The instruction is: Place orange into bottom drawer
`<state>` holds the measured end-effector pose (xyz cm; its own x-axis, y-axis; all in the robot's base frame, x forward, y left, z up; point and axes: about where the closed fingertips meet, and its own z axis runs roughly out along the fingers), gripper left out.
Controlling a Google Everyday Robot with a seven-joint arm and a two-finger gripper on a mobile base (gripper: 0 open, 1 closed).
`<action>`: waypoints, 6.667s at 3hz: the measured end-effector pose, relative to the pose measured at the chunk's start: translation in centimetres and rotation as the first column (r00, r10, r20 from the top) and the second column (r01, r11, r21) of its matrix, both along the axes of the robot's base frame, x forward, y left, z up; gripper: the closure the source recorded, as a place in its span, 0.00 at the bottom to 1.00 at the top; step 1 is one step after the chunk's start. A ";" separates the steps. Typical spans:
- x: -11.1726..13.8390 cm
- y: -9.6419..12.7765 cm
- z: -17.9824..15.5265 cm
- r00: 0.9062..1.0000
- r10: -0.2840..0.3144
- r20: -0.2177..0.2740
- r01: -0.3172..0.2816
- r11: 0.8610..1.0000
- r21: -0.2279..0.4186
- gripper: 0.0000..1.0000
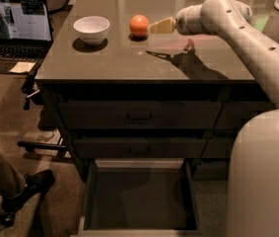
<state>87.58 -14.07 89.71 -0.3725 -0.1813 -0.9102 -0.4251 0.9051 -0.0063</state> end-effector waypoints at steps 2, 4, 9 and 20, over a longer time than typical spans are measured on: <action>2.3 4.2 2.2 0.990 0.116 0.080 -0.121 0.991 0.057 0.00; 4.8 7.7 0.6 0.982 0.173 0.069 -0.179 0.979 0.092 0.00; 7.0 11.9 -3.0 0.982 0.187 0.030 -0.189 0.978 0.090 0.17; -19.3 -2.2 6.2 0.908 0.395 -0.141 -0.400 0.916 -0.013 1.00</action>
Offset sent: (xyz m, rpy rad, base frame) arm 0.0385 0.0602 0.0379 0.0857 -0.1096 0.1841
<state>68.27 -16.29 95.95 -0.3781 -0.3755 -0.8462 -0.7492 0.6610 0.0415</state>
